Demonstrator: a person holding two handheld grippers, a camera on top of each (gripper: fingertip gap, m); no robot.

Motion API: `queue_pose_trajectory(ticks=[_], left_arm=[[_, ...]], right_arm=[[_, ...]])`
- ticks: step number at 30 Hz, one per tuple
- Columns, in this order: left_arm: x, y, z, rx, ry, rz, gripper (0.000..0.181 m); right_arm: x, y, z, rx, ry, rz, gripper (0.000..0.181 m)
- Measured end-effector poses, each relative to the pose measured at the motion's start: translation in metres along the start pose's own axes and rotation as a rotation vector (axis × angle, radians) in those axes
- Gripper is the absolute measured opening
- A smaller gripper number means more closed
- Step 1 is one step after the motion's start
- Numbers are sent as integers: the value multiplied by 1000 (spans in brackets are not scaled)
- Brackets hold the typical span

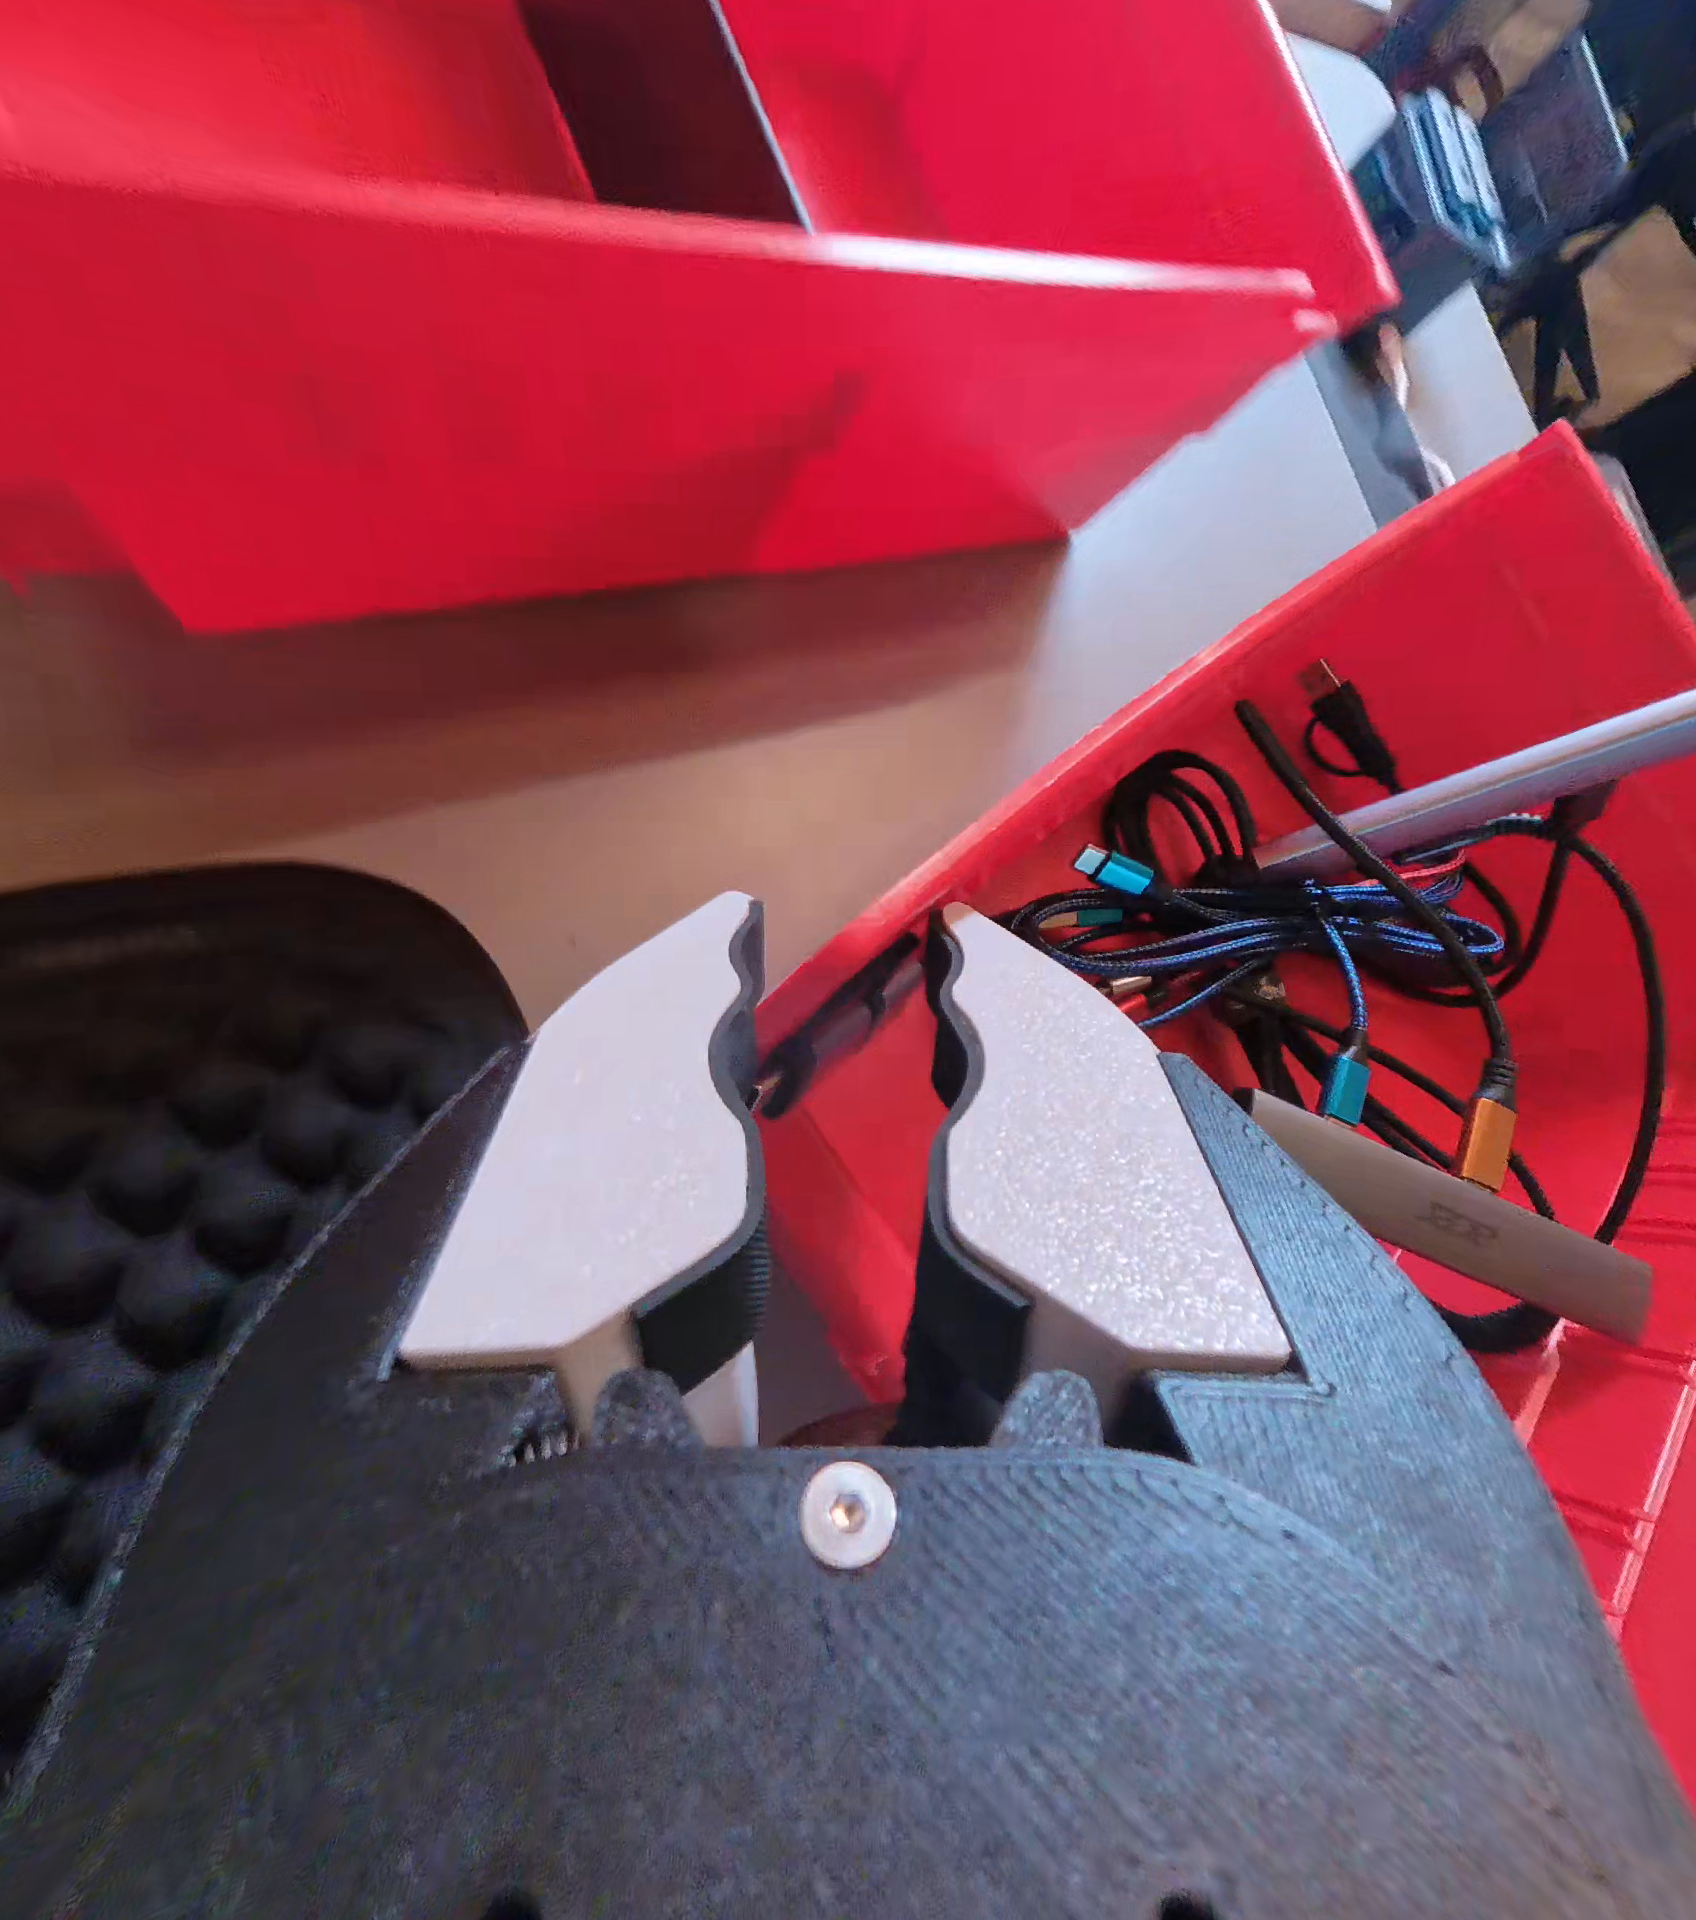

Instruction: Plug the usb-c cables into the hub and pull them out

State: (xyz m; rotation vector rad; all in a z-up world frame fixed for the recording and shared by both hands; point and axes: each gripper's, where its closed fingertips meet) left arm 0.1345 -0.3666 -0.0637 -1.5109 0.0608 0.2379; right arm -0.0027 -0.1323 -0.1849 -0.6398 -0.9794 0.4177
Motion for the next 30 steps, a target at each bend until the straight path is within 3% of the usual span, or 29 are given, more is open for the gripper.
queue_pose_trajectory(ticks=[7,12,15,18,20,22,23,25,26,30], left_arm=[[0,13,-4,-105,-11,-63,59],[-2,26,-8,-121,-27,-123,59],[-4,41,-17,-110,-75,-193,62],[-11,62,-7,-62,-13,-270,79],[-18,74,-10,-22,-32,-275,85],[-23,86,-19,7,-95,-276,85],[-24,95,-24,-3,-131,-297,79],[-24,109,-28,-72,-168,-364,31],[-22,113,-29,-104,-175,-393,16],[2,114,-33,-182,-178,-612,13]], right_arm=[[-31,-41,-18,86,-99,105,30],[-44,-55,-19,163,-181,176,31],[-49,-58,-13,96,-240,226,30],[-32,-73,4,-101,-199,403,34],[0,-92,18,-218,-108,632,38],[24,-102,12,-257,-91,751,43],[26,-102,1,-238,-101,741,48],[17,-98,-22,-201,-139,659,57],[9,-95,-32,-202,-154,618,57],[-18,-76,-49,-228,-144,500,56]])
Point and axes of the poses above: each gripper's, where its closed fingertips meet, x back along the fingers, y out of its underside, z = x × y across the jaws, and after that the axes turned 1 degree about x, right-handed
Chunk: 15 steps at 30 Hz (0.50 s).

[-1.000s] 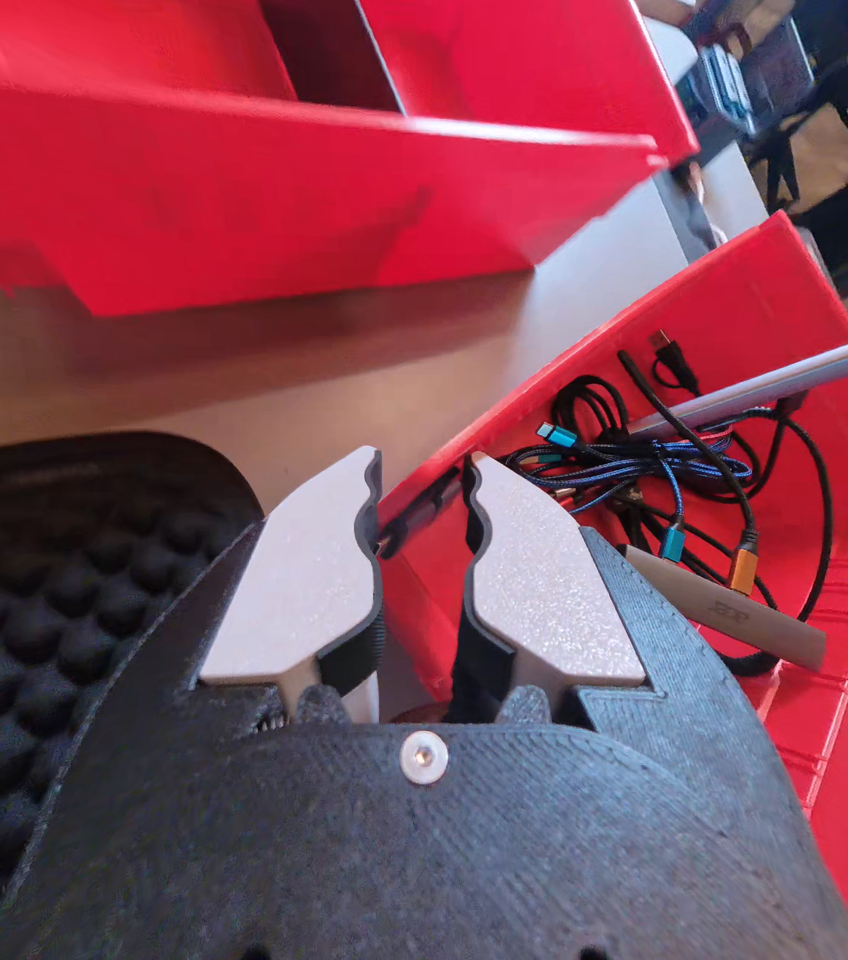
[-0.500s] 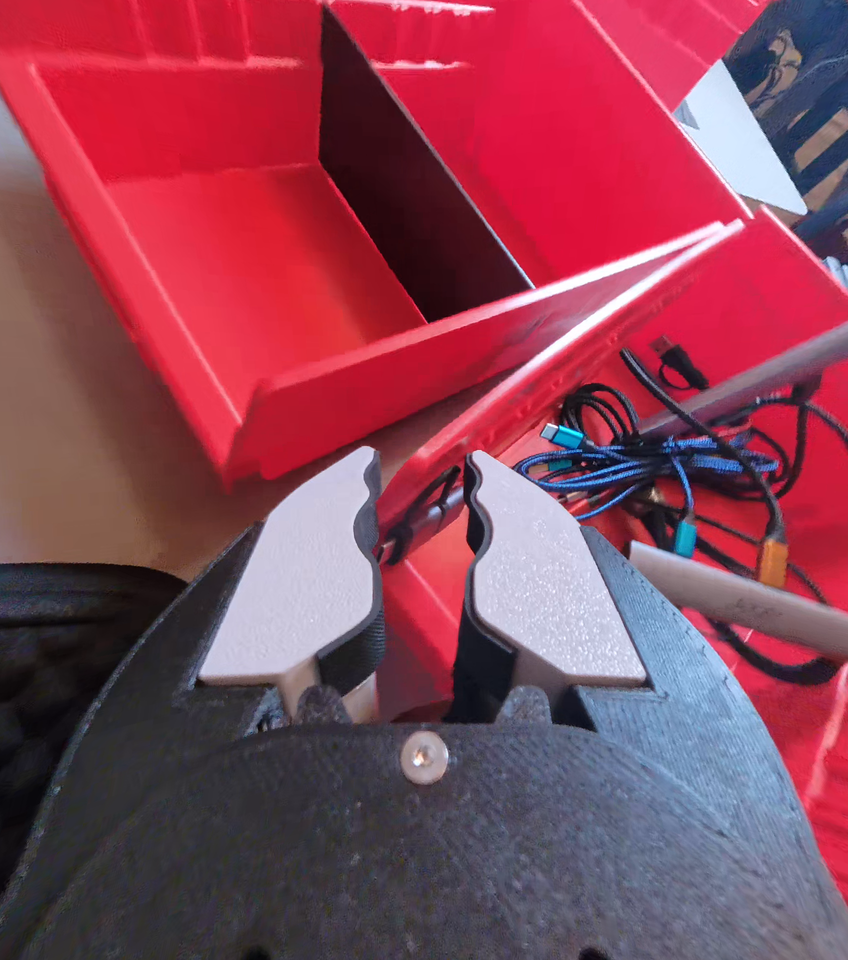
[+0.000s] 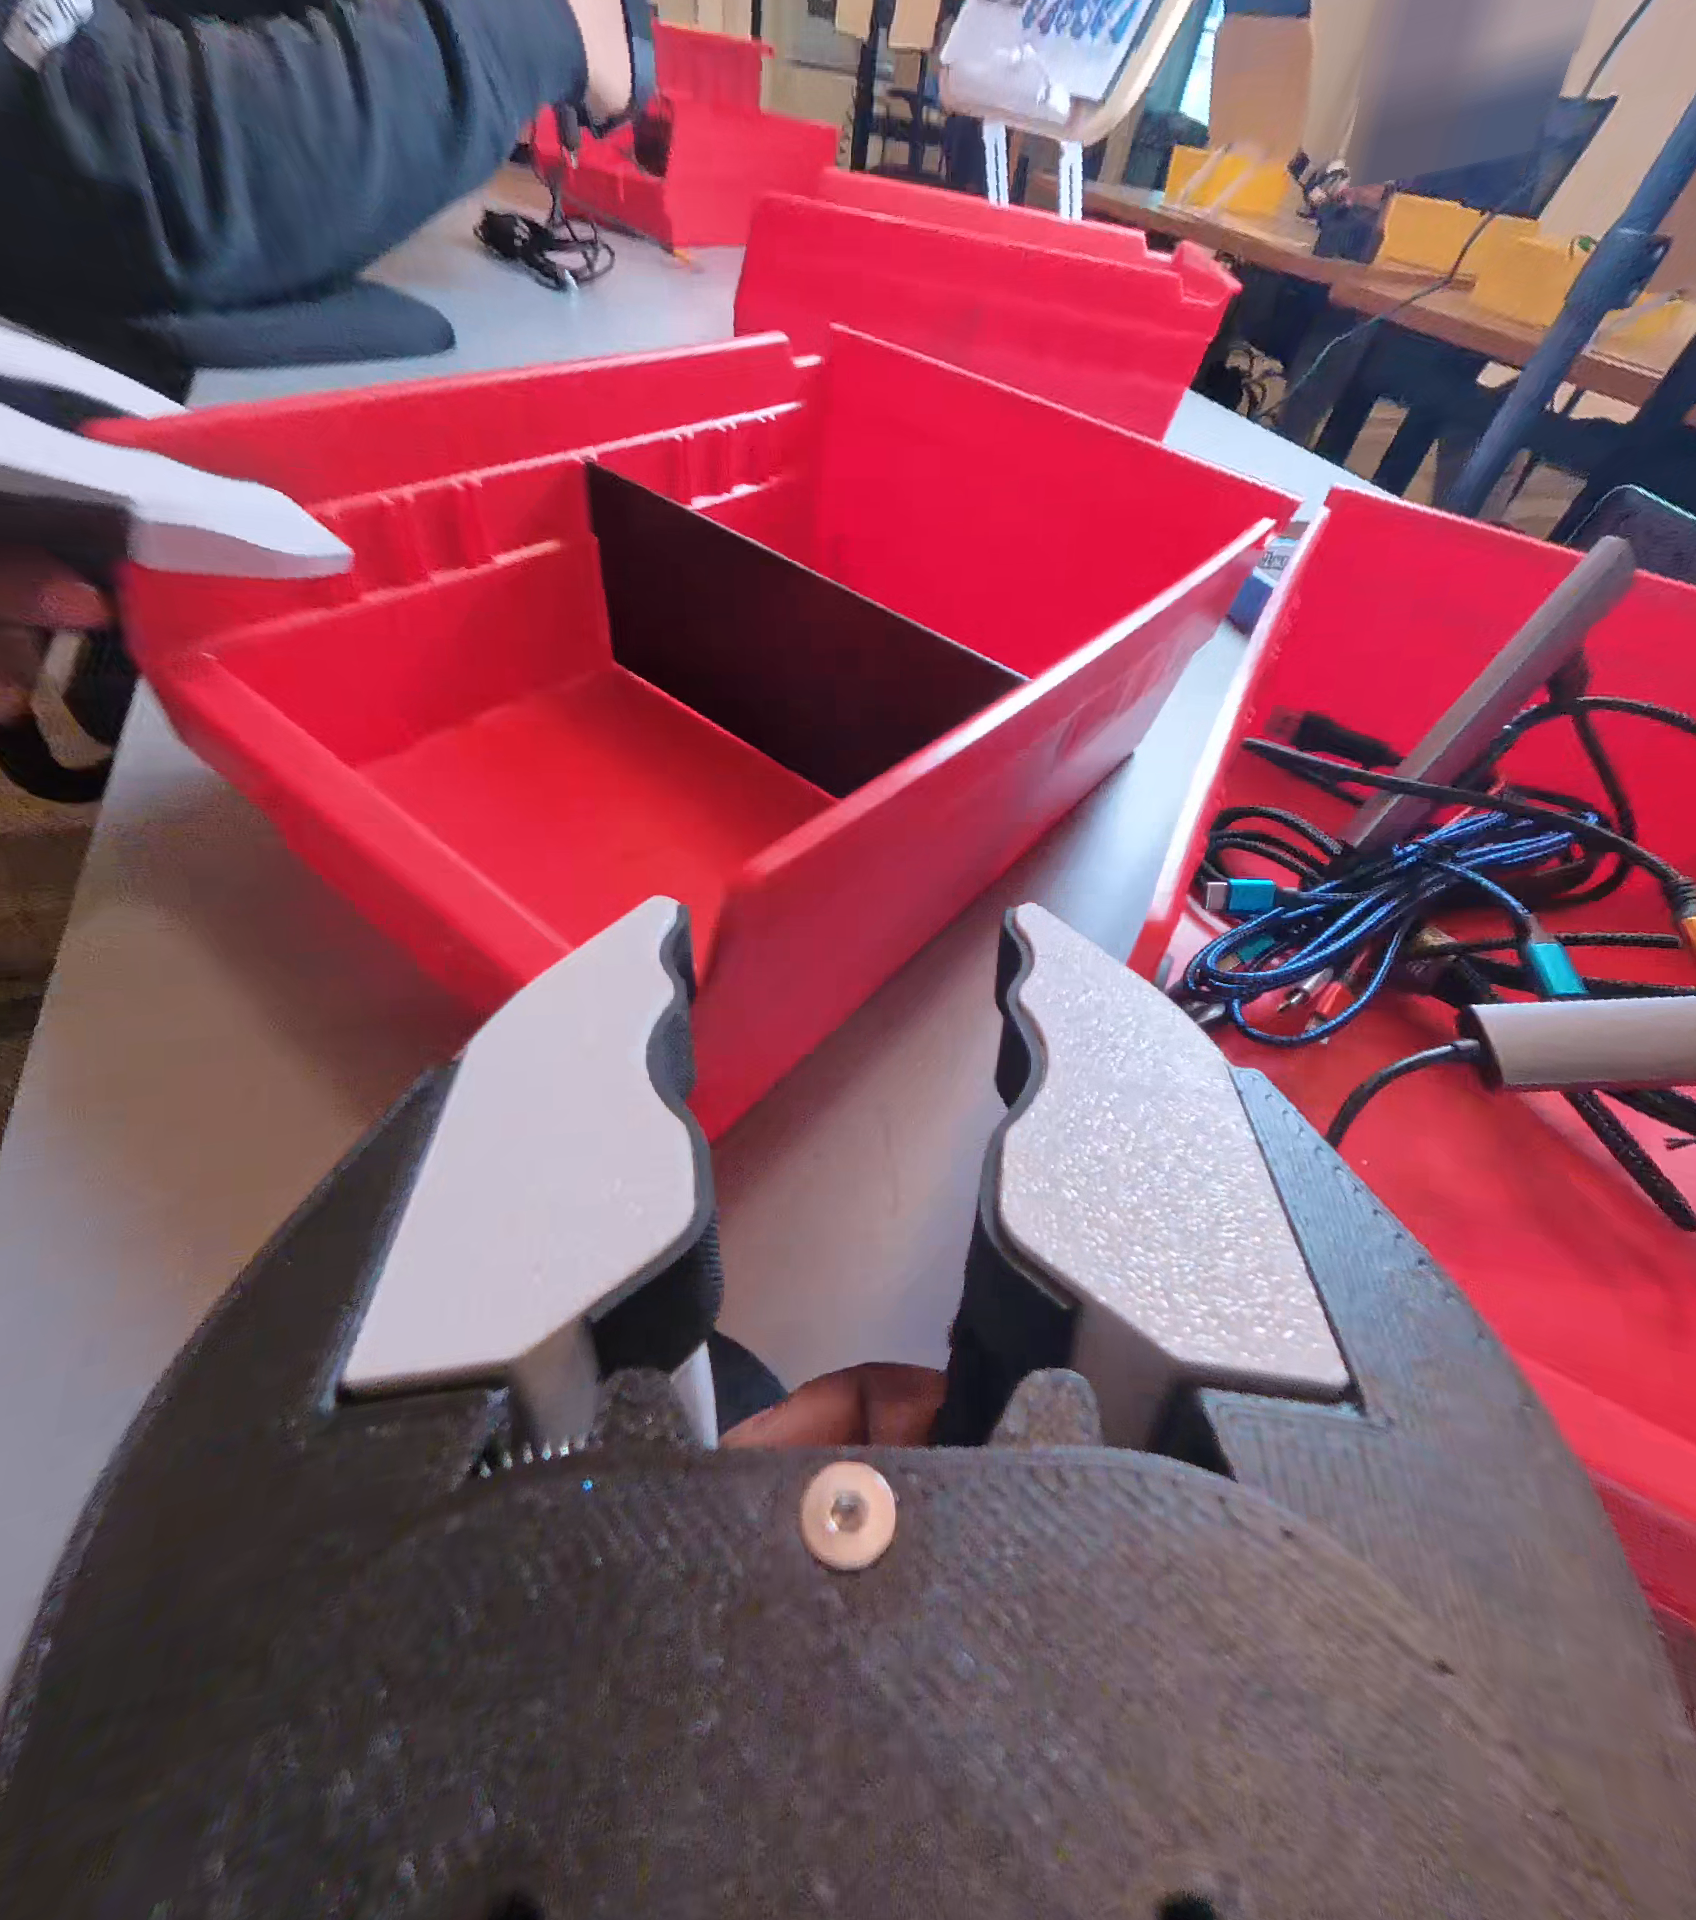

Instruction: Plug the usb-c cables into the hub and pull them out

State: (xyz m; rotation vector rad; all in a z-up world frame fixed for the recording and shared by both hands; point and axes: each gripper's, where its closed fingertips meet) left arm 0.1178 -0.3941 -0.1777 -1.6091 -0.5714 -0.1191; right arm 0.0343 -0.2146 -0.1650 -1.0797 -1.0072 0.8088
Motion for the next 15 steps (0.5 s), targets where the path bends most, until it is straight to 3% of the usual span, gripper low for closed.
queue_pose_trajectory(ticks=[2,4,6,7,8,9,11,13,15], left_arm=[[13,5,5,14,95,-47,18],[18,1,10,65,170,14,52],[13,3,11,74,183,54,61],[8,4,13,74,192,65,58],[5,4,17,85,205,77,39],[2,3,15,100,181,88,34],[4,-2,9,47,76,65,22],[23,-22,11,17,25,104,20],[54,-54,14,32,16,223,19]], right_arm=[[0,-2,-4,36,1,-3,56],[-3,0,-10,56,-12,-21,55],[-6,7,-15,88,-18,-62,55],[-8,10,-15,106,-7,-91,51],[-11,13,-14,118,5,-124,35],[-12,15,-14,133,16,-142,26],[-10,8,-13,246,79,-111,23],[1,-8,-11,404,155,-45,21],[18,-34,-11,383,167,59,21]])
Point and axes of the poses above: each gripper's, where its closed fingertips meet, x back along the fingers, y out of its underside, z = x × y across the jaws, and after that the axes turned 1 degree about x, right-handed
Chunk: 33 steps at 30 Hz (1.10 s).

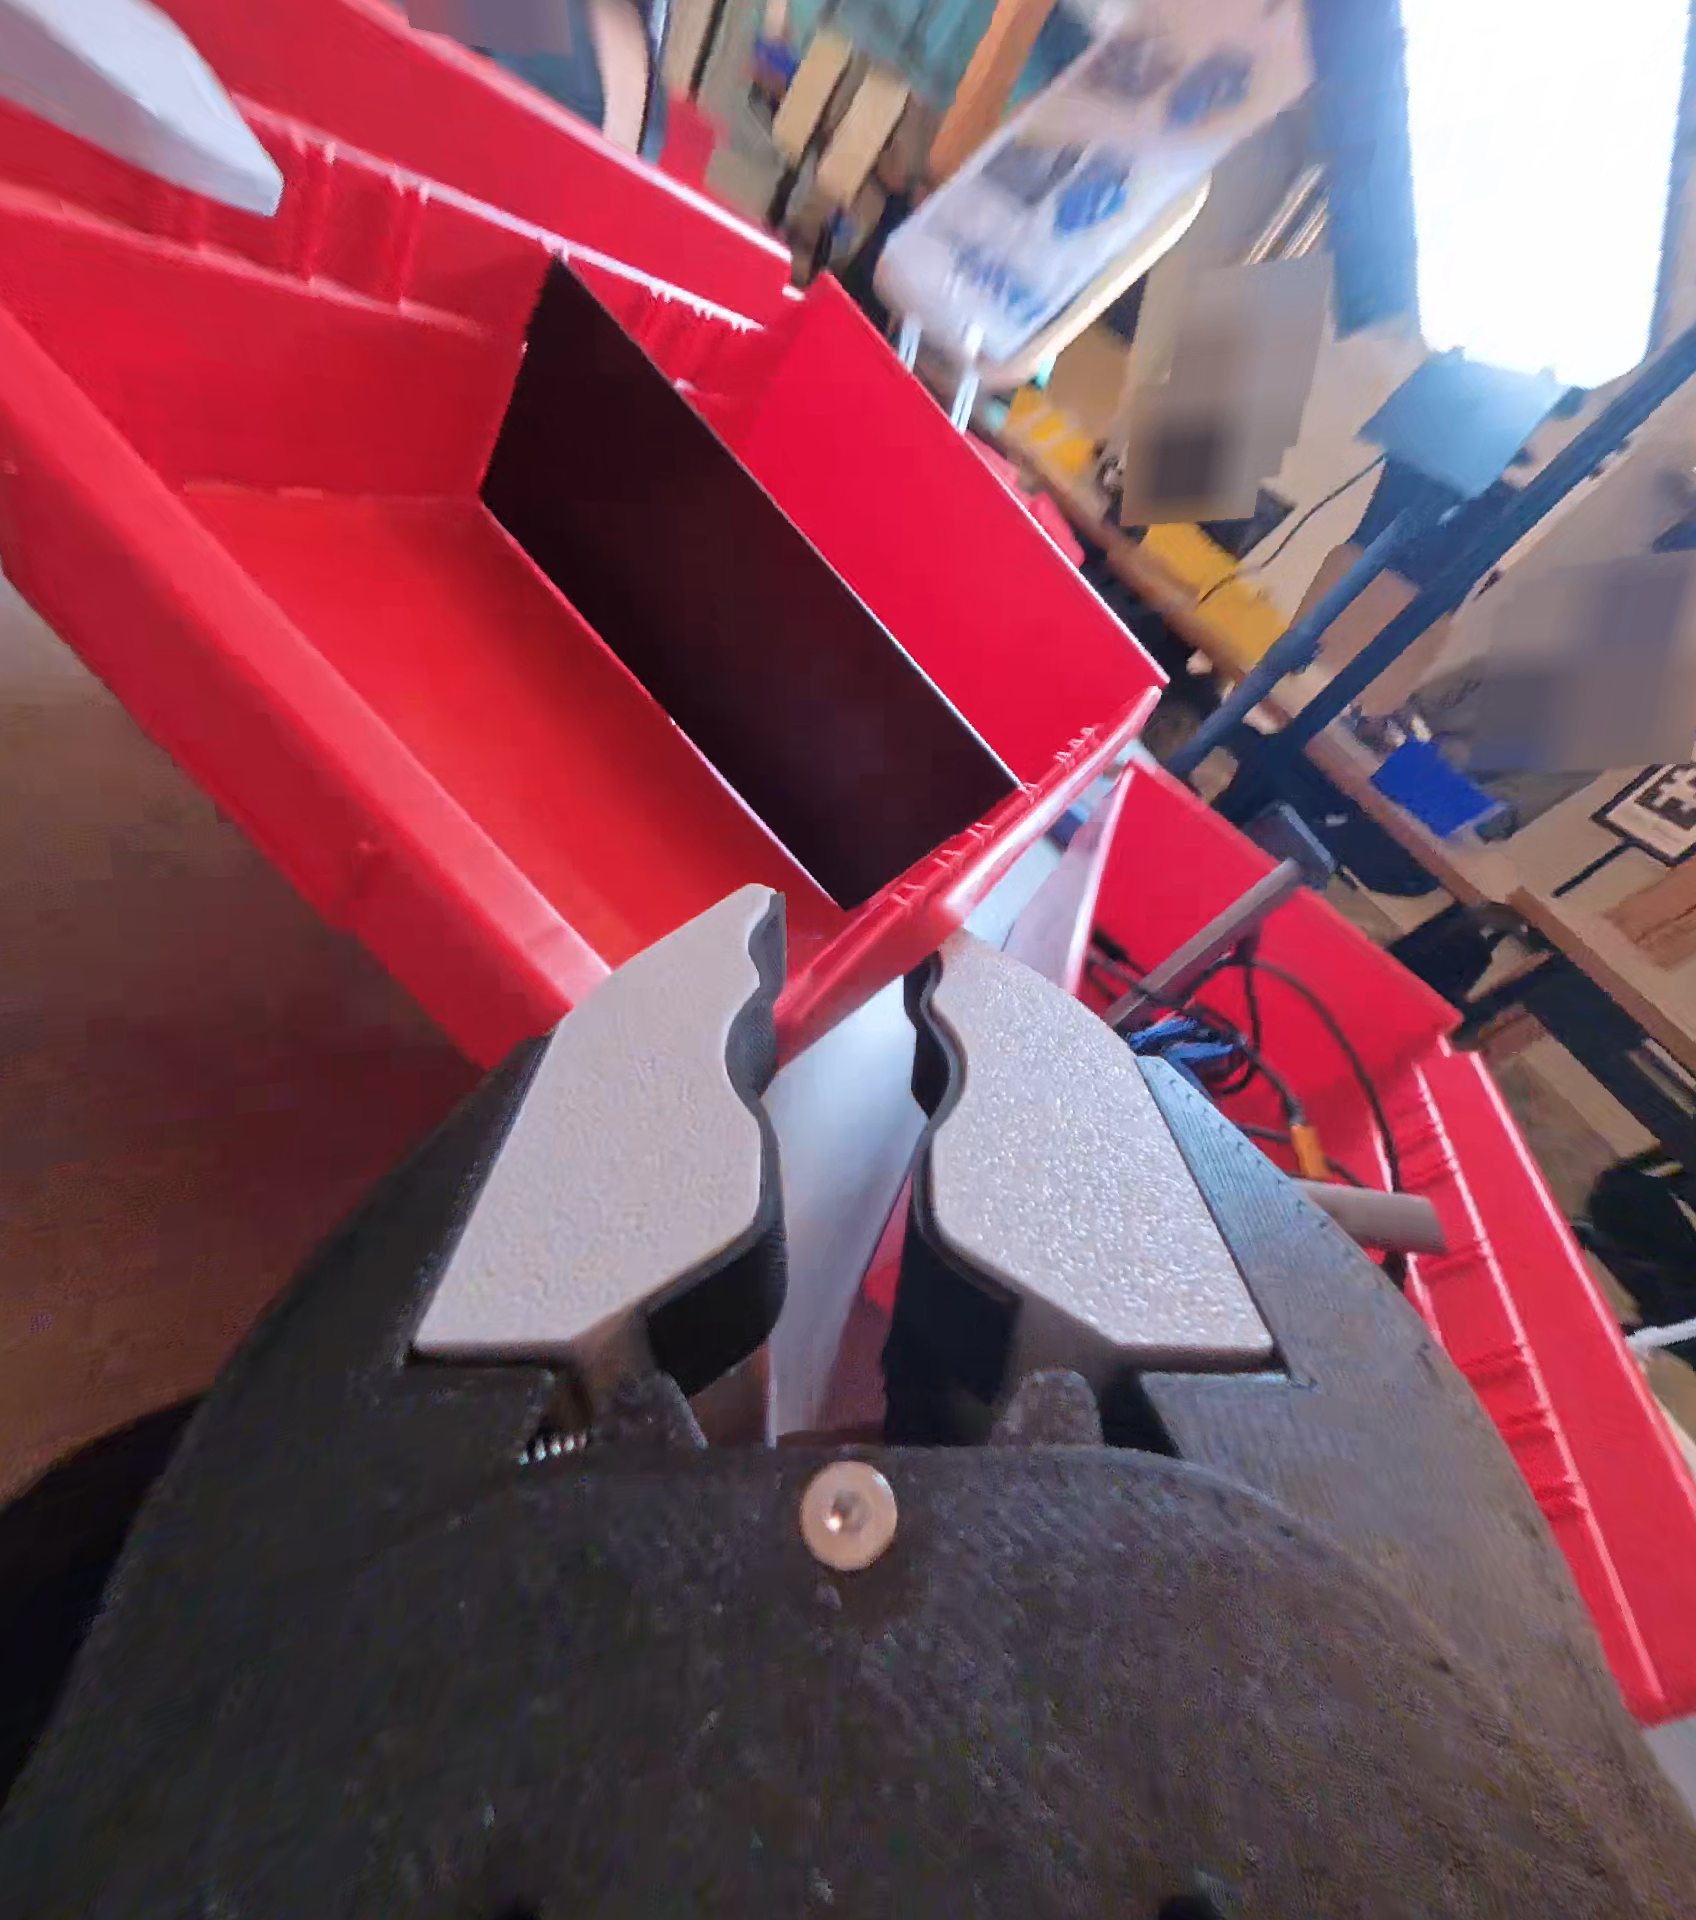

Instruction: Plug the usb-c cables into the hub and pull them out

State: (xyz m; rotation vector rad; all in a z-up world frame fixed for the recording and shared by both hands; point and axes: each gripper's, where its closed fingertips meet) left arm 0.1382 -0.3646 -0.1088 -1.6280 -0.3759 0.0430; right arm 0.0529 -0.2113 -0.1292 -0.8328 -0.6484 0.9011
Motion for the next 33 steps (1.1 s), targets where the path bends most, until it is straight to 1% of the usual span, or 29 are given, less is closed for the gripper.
queue_pose_trajectory(ticks=[2,4,5,7,9,10,12,14,16,18,21,24,28,30,33], left_arm=[[25,-41,9,21,14,175,21],[43,-72,22,-14,-11,329,20],[49,-85,31,-29,-24,402,19],[57,-105,56,-18,6,529,18],[57,-120,93,53,124,629,19],[53,-125,116,74,187,652,19],[38,-128,166,62,280,641,19],[21,-130,222,88,410,615,20],[2,-126,278,85,531,555,22],[-13,-117,324,96,631,475,25],[-35,-107,382,63,717,368,25],[-55,-95,425,40,778,291,24],[-62,-83,470,-37,819,243,25],[-63,-78,487,-70,835,228,26],[-68,-65,506,-77,881,187,27]], right_arm=[[20,-31,20,-26,47,118,21],[46,-58,44,61,156,203,20],[61,-67,56,107,214,226,20],[96,-75,76,207,320,257,21],[135,-68,98,311,420,234,21],[155,-59,109,333,467,205,22],[194,-35,133,320,547,132,20],[233,-6,159,288,632,46,19],[268,22,183,309,723,-48,17],[295,51,201,335,762,-165,17],[324,94,221,223,796,-290,18],[344,133,230,150,816,-367,17],[369,180,235,100,861,-498,18],[379,194,238,83,858,-519,19],[389,206,236,36,821,-501,20]])
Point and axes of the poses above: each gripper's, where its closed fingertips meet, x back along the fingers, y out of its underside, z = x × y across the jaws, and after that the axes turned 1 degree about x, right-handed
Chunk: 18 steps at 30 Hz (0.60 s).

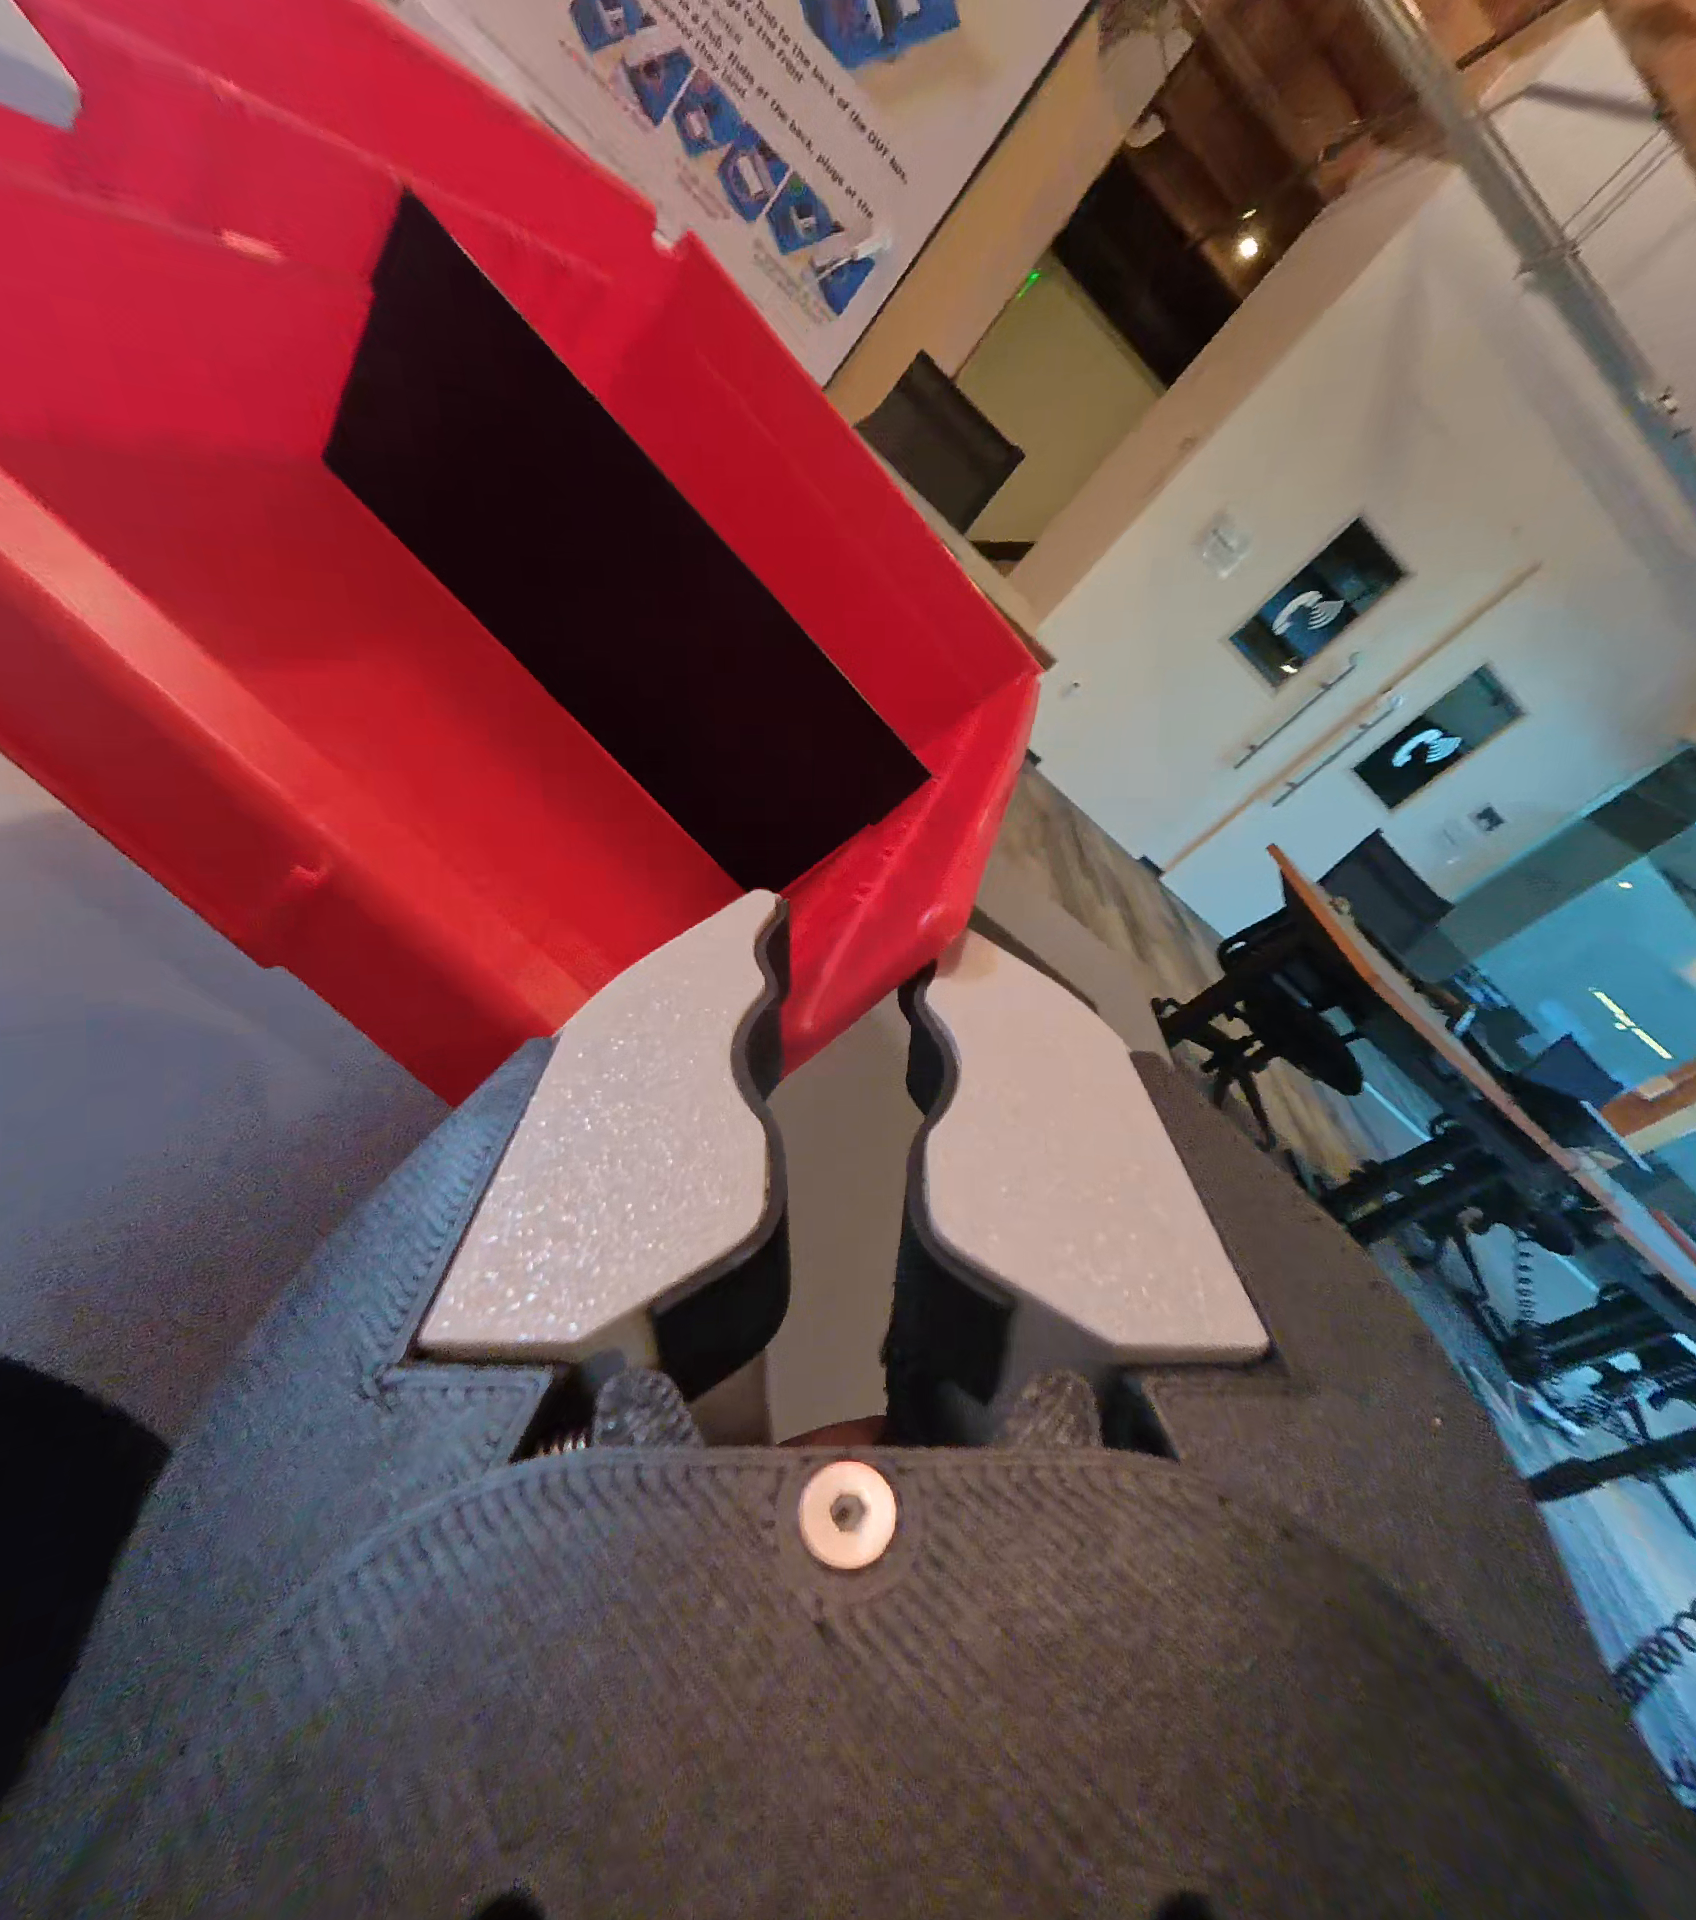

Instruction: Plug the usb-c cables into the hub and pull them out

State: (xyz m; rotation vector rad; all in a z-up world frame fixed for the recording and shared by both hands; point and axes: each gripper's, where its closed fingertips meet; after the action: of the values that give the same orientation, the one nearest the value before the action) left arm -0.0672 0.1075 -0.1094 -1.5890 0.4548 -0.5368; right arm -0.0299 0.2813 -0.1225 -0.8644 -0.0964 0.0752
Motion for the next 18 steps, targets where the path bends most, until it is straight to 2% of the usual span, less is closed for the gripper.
queue_pose_trajectory(ticks=[5,7,9,10,12,14,16,18], left_arm=[[-12,24,15,30,60,-49,31],[-11,34,25,-25,120,-86,38],[-12,54,28,-124,126,-188,41],[-12,59,28,-158,122,-196,41],[-13,63,29,-164,125,-196,41],[-10,69,34,-151,191,-260,46],[1,80,41,-98,287,-383,48],[16,84,37,-45,318,-453,60]], right_arm=[[-1,26,-1,34,-44,-80,20],[-2,38,1,45,-36,-125,19],[-3,43,-2,23,-60,-149,18],[-3,45,-3,17,-69,-162,17],[-2,50,-7,31,-93,-195,18],[-2,57,-7,5,-109,-238,19],[-1,60,7,-65,-46,-261,32],[3,45,24,-144,23,-193,35]])
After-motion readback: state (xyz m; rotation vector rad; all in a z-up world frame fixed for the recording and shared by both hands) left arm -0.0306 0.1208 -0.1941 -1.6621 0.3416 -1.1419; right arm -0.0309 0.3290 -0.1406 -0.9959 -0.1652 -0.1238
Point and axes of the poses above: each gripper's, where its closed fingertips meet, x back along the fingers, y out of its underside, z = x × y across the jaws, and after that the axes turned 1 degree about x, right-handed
